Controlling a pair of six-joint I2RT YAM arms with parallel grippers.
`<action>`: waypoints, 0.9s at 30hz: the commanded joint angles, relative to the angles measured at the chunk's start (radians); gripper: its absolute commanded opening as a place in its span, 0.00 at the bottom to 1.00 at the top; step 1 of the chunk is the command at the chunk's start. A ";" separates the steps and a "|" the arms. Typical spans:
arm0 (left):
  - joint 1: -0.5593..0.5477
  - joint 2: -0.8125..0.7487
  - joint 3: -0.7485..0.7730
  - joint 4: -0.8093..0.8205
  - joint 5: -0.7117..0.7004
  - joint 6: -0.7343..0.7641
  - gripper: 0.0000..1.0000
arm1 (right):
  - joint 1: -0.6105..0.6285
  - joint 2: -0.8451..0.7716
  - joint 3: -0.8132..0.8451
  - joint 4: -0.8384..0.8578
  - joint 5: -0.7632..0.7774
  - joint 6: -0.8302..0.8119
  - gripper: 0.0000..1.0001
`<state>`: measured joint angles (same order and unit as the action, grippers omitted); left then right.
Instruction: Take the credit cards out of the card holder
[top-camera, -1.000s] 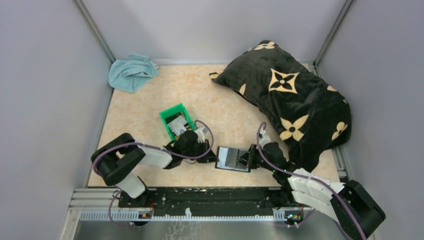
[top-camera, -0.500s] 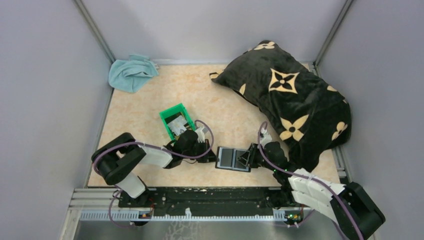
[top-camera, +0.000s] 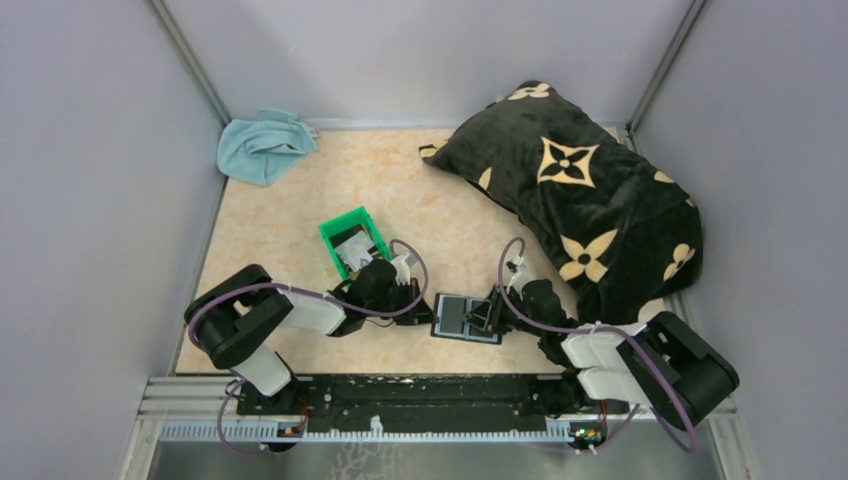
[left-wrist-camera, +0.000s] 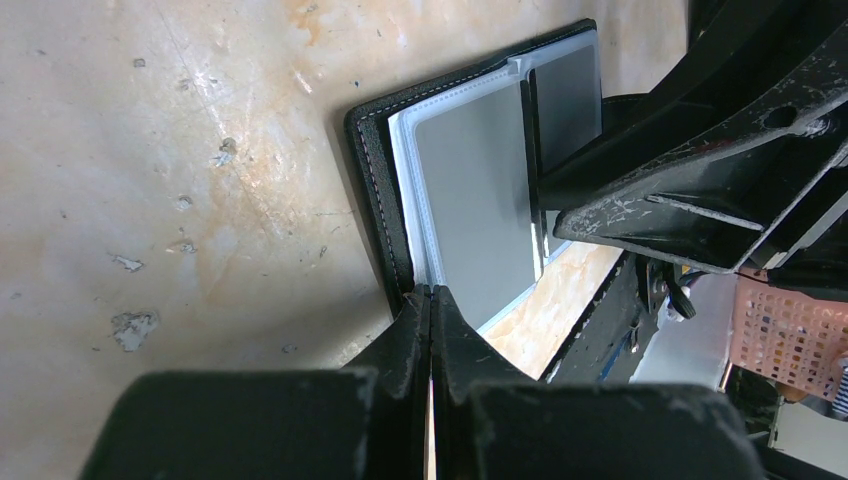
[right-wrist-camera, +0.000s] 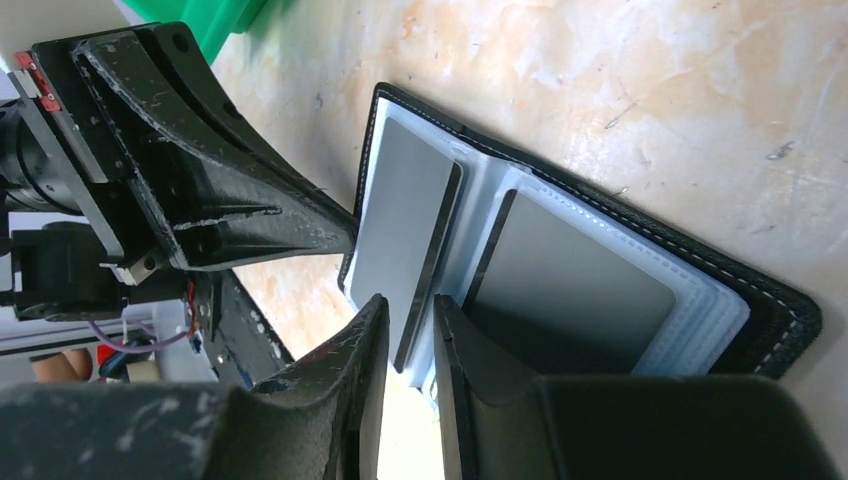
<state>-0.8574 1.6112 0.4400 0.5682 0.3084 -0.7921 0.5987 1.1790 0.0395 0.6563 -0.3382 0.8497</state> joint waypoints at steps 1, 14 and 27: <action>-0.003 0.032 -0.007 -0.063 -0.025 0.017 0.00 | -0.004 0.034 0.007 0.149 -0.037 0.027 0.23; -0.003 0.044 -0.004 -0.052 -0.020 0.014 0.00 | -0.004 0.015 0.019 0.100 -0.027 0.010 0.22; -0.003 0.043 -0.008 -0.054 -0.023 0.013 0.00 | -0.003 0.126 -0.003 0.340 -0.107 0.094 0.25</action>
<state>-0.8574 1.6184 0.4408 0.5777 0.3141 -0.7937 0.5968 1.2964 0.0387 0.8200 -0.3866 0.9020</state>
